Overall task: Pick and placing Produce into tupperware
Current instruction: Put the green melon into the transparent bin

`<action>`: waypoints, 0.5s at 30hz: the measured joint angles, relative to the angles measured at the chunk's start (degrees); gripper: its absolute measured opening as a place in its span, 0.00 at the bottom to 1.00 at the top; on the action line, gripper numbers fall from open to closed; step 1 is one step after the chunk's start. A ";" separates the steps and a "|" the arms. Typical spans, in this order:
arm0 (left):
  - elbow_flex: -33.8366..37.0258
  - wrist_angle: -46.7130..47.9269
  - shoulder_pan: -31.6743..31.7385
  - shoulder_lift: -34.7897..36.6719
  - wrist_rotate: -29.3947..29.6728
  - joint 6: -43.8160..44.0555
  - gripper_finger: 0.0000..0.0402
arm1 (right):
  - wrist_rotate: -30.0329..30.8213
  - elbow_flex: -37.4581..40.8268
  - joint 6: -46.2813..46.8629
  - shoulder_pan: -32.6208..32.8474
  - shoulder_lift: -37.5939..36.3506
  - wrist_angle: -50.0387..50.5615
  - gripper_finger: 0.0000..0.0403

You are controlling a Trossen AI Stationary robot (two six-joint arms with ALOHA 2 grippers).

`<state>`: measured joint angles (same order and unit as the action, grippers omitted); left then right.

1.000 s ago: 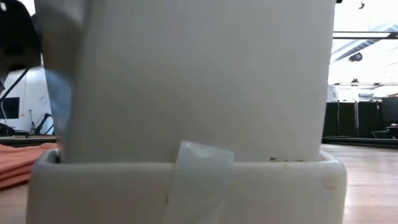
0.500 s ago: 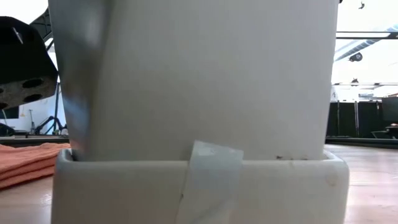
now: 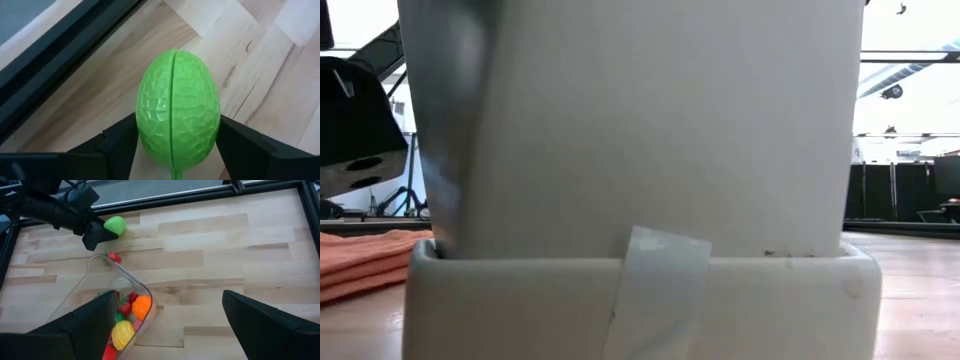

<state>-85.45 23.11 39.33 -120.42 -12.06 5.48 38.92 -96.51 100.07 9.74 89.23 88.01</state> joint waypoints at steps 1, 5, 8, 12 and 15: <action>0.00 -0.01 0.00 0.00 -0.02 0.00 0.57 | 0.04 0.00 0.00 0.00 0.00 0.02 0.87; 0.04 -0.13 0.00 0.00 0.01 0.00 0.53 | 0.14 0.00 -0.02 0.00 0.00 0.07 0.87; 0.07 -0.13 0.00 0.02 -0.01 -0.33 0.53 | 0.17 0.01 -0.04 0.00 0.00 0.07 0.87; 0.17 0.50 -0.04 0.30 -0.14 -0.35 0.52 | 0.17 0.22 -0.02 0.00 0.00 0.13 0.87; 0.20 2.92 -0.12 1.41 -1.84 -0.40 0.52 | 0.17 0.22 -0.06 0.00 0.00 0.11 0.87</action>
<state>-85.25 26.03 39.22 -119.01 -13.90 5.08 39.09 -96.29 100.01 9.74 89.23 88.12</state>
